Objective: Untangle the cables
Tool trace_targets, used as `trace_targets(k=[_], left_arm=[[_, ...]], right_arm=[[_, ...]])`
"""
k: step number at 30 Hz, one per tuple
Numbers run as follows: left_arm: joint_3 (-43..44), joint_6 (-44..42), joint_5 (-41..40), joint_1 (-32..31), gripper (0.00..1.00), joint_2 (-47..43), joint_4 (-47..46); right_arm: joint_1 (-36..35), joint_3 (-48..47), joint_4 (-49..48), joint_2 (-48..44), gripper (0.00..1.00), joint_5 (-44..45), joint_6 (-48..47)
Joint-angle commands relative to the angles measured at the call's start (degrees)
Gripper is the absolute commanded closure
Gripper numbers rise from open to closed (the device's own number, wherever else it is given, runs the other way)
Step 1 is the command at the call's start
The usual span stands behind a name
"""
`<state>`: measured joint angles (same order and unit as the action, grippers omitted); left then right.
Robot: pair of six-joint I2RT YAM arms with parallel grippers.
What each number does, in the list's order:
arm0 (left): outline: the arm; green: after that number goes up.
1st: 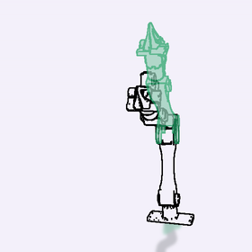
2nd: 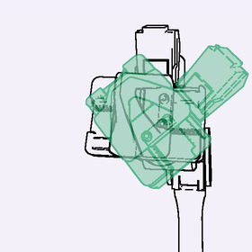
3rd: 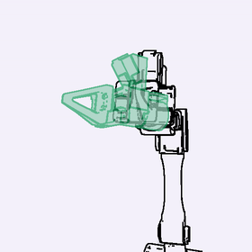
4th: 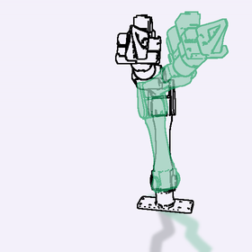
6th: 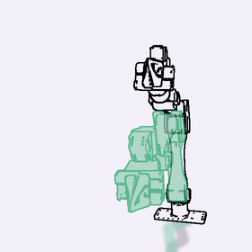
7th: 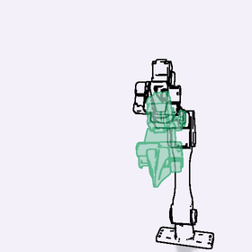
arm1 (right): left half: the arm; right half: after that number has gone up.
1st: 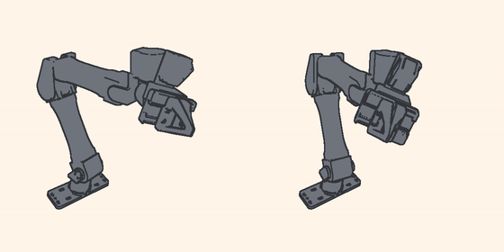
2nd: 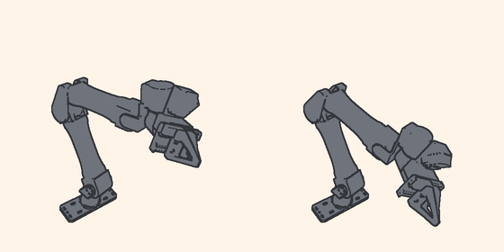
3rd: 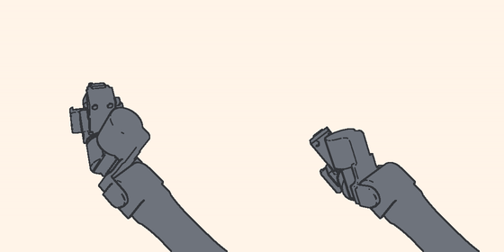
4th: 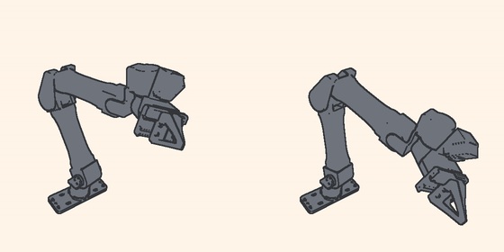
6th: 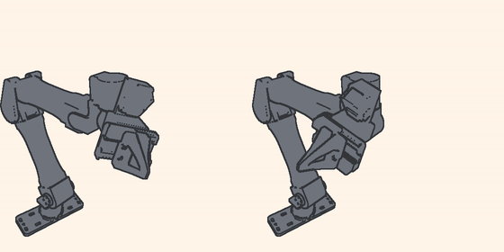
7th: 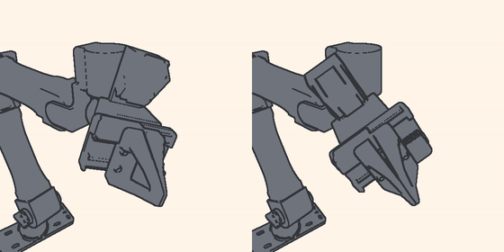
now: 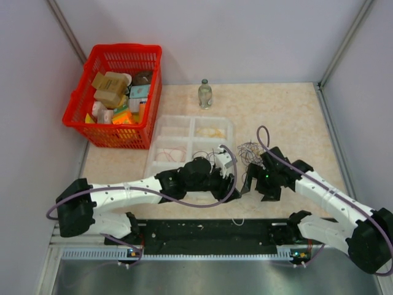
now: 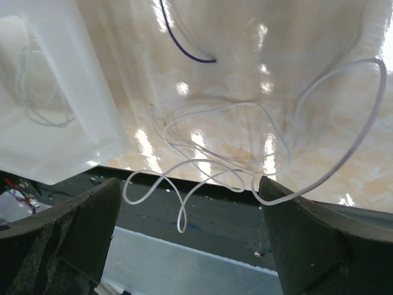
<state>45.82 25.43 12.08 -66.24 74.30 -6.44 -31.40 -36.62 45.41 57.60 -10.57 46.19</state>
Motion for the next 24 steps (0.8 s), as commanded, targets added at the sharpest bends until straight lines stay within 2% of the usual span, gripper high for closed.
trace_targets(k=[1,5,9,13,17,21,24], left_arm=[[4.0,-1.6,-0.9,-0.7,0.48,1.5,0.3],[6.4,-2.4,-3.9,-1.6,0.49,3.4,3.3],[6.2,-2.8,-5.7,-2.6,0.49,4.1,3.1],[6.7,-3.5,-8.7,-3.8,0.49,4.6,4.5],[8.8,-4.2,-13.6,-6.3,0.50,6.2,8.3],[10.4,-5.0,-15.0,-8.8,0.50,8.0,9.1],[12.4,-6.1,-15.7,-10.3,0.50,10.3,9.9]], right_arm=[[-0.5,-2.0,5.1,1.6,0.07,2.0,-0.3],[-0.4,-1.4,5.7,-0.6,0.07,2.9,0.8],[-0.4,-2.6,-1.0,0.8,0.09,-3.4,-1.2],[-0.5,-5.6,-4.8,2.9,0.09,-5.5,-1.1],[-0.1,-9.4,-0.9,2.2,0.10,1.9,-2.2],[5.6,-8.8,0.8,2.2,0.10,-4.3,-4.2],[6.5,-8.0,2.0,0.0,0.11,-5.8,-3.8]])
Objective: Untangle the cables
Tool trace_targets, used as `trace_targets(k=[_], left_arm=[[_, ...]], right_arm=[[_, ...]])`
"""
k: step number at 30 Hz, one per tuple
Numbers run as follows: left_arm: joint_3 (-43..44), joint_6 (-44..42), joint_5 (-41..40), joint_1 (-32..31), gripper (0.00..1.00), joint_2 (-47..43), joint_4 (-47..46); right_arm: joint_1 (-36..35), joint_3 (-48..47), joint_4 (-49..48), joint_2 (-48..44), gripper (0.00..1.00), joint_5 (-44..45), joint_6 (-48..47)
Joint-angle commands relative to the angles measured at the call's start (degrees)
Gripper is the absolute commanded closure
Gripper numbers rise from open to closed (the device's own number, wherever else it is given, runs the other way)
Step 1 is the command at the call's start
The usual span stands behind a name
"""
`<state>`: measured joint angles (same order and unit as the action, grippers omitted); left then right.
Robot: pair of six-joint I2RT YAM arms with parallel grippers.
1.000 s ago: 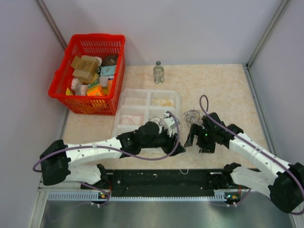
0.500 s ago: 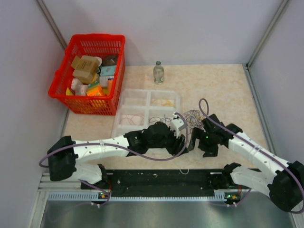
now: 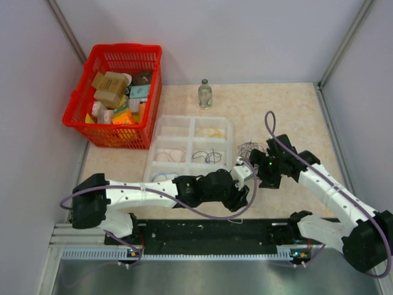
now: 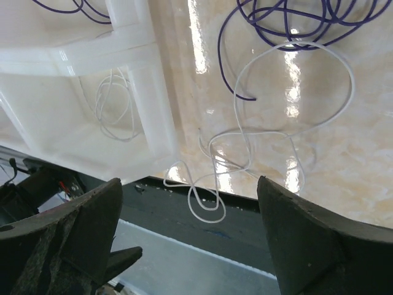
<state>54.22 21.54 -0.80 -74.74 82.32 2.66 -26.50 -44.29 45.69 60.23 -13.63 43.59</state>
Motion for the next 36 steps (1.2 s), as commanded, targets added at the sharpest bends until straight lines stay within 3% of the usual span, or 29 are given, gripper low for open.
trace_targets(k=[1,6,9,14,16,19,26,29,33,36], left_arm=[[5.0,-2.6,-3.2,-2.2,0.50,3.4,1.6],[10.7,-4.1,-5.6,-4.0,0.52,9.0,6.0],[13.6,-2.3,-9.5,-4.5,0.55,12.3,9.7],[14.7,0.4,-17.0,-7.2,0.53,14.3,13.4],[15.1,2.5,-19.8,-8.2,0.52,14.9,15.1],[17.1,4.2,-21.3,-9.8,0.47,16.7,17.6],[21.8,9.0,-16.2,-10.4,0.42,21.9,20.7],[25.5,9.0,-16.6,-10.3,0.18,24.5,23.5],[26.8,10.1,-18.1,-10.3,0.05,24.6,24.9],[26.6,11.9,-19.8,-10.3,0.07,24.5,27.0]], right_arm=[[1.6,-0.4,2.3,-3.7,0.11,-2.0,-0.7],[3.6,-7.9,13.0,-9.2,0.11,12.7,0.7],[9.0,-13.6,18.2,-11.6,0.09,21.5,0.4],[28.8,-20.4,18.4,-13.5,0.09,13.9,-7.6],[32.2,-22.8,18.3,-12.2,0.09,10.3,-9.2],[32.4,-24.4,17.4,-10.2,0.09,7.3,-9.8],[32.4,-22.5,15.3,-12.7,0.10,5.9,-10.5],[32.4,-21.5,14.7,-13.6,0.11,3.8,-10.9],[32.4,-20.0,14.7,-14.3,0.11,4.0,-11.4],[32.4,-19.0,14.2,-14.3,0.11,3.3,-11.4]])
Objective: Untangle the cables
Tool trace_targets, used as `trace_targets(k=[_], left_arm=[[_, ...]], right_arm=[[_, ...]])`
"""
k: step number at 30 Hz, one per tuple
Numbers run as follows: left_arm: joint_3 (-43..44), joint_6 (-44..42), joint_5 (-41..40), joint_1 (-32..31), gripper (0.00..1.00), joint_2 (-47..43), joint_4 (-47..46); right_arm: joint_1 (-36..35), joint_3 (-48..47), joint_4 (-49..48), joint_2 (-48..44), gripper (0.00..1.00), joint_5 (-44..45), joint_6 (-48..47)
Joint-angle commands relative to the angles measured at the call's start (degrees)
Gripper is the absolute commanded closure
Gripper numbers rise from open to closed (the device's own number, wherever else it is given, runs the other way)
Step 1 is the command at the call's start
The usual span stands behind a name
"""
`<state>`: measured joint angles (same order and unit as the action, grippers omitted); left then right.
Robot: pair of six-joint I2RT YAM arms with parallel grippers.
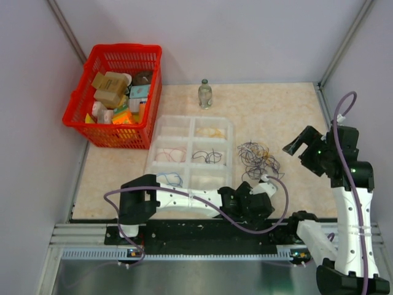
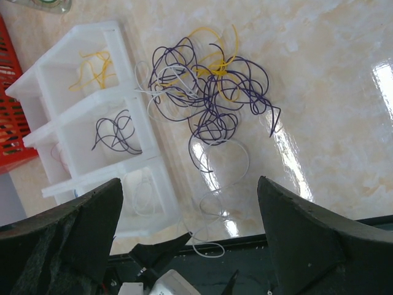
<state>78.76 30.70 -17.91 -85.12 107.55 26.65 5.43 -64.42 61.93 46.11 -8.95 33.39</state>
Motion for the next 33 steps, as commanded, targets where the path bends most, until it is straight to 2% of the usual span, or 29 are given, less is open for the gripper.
trace_targets(k=[1,2,6,9,21,26,28,30,33], left_arm=[[1.8,2.9,-2.7,0.0,0.09,-0.8,3.0],[1.7,2.8,-2.6,0.1,0.10,-0.7,2.7],[2.9,1.3,-0.2,0.9,0.29,0.4,1.4],[3.1,0.5,1.1,1.1,0.26,1.0,0.3],[6.0,-2.1,2.2,3.5,0.27,5.7,0.2],[8.3,-2.9,4.3,4.1,0.42,9.1,0.4],[9.0,-3.3,4.5,4.2,0.44,10.0,0.5],[9.7,-3.8,4.4,4.3,0.44,10.7,0.5],[10.7,-4.3,4.3,4.8,0.36,11.6,0.8]], right_arm=[[0.5,1.4,-2.3,-0.1,0.11,-1.6,-1.2],[0.5,1.5,-2.5,-0.1,0.11,-1.9,-1.2],[0.5,0.9,-2.8,-0.1,0.11,-2.3,-1.0],[0.5,0.0,-2.6,0.0,0.11,-1.6,-1.5],[0.5,1.4,-2.6,-0.9,0.10,-3.3,-0.8],[0.5,1.2,-2.5,-1.6,0.10,-3.0,-1.0],[0.5,0.9,-2.5,-1.8,0.10,-2.9,-0.9],[0.5,1.0,-2.5,-2.2,0.10,-2.7,-0.6],[0.5,1.5,-2.5,-2.6,0.10,-2.1,-0.3]])
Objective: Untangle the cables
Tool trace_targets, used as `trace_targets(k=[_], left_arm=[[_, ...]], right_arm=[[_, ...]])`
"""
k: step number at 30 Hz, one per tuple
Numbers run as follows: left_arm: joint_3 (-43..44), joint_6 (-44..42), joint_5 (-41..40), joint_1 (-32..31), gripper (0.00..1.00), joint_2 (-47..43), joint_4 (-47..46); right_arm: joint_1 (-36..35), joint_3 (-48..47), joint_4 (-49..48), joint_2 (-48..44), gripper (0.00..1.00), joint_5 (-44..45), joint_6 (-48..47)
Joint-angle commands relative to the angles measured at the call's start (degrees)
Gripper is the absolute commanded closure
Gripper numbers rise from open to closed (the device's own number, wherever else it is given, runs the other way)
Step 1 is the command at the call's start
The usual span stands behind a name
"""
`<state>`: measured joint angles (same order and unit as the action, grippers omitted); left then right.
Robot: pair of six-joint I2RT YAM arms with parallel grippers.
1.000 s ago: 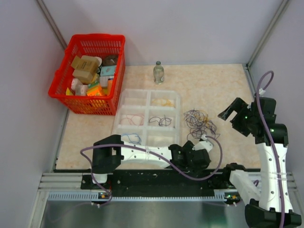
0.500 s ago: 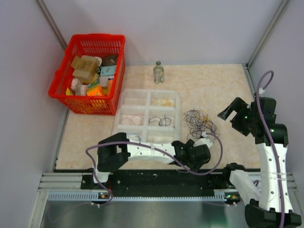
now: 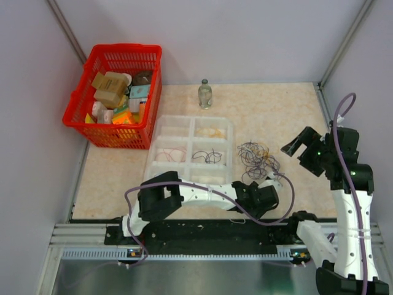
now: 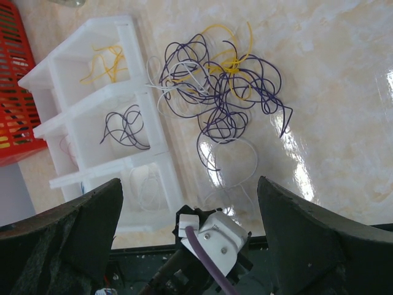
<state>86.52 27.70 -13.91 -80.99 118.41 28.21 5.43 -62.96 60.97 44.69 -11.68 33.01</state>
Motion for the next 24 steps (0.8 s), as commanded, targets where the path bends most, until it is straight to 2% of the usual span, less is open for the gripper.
trace_targets(k=[1,3,12,23,24], left_arm=[[3.0,-1.4,0.1,0.7,0.36,0.9,-0.8],[2.8,-1.6,0.0,1.1,0.36,1.2,-0.9],[2.8,-2.1,4.7,3.2,0.57,2.9,-2.3],[2.4,-3.5,10.6,3.2,0.67,5.0,-3.8],[2.3,-3.5,10.7,3.3,0.74,5.1,-3.8]], right_arm=[[0.5,0.2,-1.5,-1.3,0.10,0.7,0.0],[0.5,0.7,-1.6,-1.4,0.10,0.8,0.1],[0.5,1.4,-1.6,-2.1,0.10,0.9,0.0],[0.5,1.9,-1.6,-1.8,0.10,0.3,-0.1],[0.5,1.7,-1.6,-1.7,0.10,0.3,-0.1]])
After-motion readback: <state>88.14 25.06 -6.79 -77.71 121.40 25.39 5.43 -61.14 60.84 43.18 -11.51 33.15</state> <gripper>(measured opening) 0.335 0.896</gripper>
